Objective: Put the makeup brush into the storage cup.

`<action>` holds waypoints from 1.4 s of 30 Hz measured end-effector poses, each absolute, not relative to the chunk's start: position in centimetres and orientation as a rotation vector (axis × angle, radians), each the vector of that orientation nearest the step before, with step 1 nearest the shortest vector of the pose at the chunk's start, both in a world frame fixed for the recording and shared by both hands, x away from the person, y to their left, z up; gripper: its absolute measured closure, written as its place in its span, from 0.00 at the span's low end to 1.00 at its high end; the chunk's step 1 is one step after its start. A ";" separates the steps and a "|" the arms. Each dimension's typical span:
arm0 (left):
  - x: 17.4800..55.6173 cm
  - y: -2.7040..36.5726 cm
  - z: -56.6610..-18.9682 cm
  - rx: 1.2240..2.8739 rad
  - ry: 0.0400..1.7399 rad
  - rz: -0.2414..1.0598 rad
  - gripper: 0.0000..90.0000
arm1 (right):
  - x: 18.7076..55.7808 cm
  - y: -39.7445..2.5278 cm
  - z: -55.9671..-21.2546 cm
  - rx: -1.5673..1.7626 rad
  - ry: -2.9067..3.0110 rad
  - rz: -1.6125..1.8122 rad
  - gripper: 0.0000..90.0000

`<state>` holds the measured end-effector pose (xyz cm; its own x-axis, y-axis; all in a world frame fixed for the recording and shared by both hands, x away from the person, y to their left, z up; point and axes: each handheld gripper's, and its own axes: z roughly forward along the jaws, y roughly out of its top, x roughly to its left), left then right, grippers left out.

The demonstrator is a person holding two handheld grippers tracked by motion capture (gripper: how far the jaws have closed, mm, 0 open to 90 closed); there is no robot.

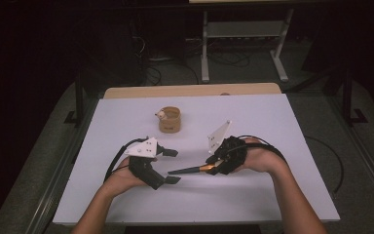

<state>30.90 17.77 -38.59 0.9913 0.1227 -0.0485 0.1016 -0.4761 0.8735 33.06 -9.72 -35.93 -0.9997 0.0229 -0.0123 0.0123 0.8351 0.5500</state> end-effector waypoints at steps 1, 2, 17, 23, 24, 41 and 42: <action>30.9 17.8 -38.6 2.071 0.157 0.025 0.17 | 33.1 -9.7 -35.9 0.029 2.992 0.896 0.69; 30.9 17.7 -38.6 2.074 0.158 0.021 0.17 | 33.1 -9.7 -35.9 0.022 2.991 0.894 0.69; 30.6 16.2 -39.0 2.149 0.143 0.028 0.25 | 32.9 -8.9 -35.9 -0.006 2.998 0.894 0.69; 30.5 15.7 -39.1 2.168 0.154 0.039 0.25 | 32.8 -8.6 -35.9 -0.017 3.000 0.893 0.69; 30.5 15.5 -39.2 2.178 0.155 0.047 0.25 | 32.8 -8.5 -35.9 -0.020 3.001 0.898 0.69; 30.1 14.3 -39.7 2.244 0.164 0.048 0.44 | 32.3 -7.8 -35.9 -0.026 3.026 0.889 0.69; 30.2 14.3 -39.6 2.263 0.146 0.060 0.45 | 32.3 -7.7 -35.9 -0.031 3.025 0.895 0.69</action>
<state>30.16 14.25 -39.61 0.9921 0.1255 -0.0058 0.0849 -0.6356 0.7673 32.29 -7.68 -35.90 -0.9997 -0.0224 0.0076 -0.0147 0.8389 0.5441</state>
